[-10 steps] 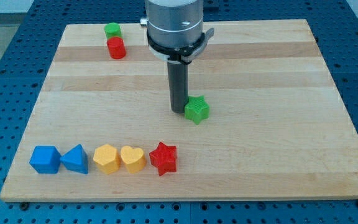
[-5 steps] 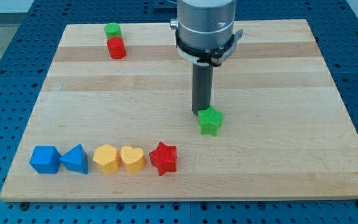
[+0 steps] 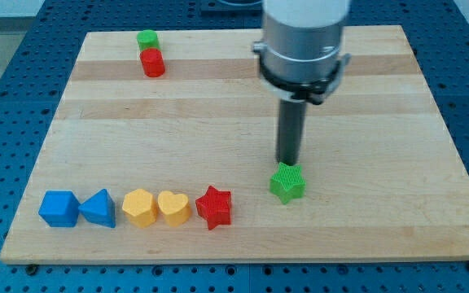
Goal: Slide the green star to the line of blocks
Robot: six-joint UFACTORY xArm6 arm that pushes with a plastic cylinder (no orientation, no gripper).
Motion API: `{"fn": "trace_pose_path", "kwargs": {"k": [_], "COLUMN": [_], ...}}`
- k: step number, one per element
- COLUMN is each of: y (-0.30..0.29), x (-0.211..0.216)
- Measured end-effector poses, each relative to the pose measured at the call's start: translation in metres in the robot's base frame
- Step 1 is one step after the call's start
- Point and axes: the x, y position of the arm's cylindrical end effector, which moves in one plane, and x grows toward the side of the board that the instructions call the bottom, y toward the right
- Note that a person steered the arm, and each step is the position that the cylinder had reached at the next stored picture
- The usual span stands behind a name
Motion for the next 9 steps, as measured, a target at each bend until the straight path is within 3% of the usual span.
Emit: {"fn": "trace_pose_path", "kwargs": {"k": [1,3,5,9], "y": [0.029,0.032,0.026,-0.006], "x": [0.0,0.02,0.036,0.028]}}
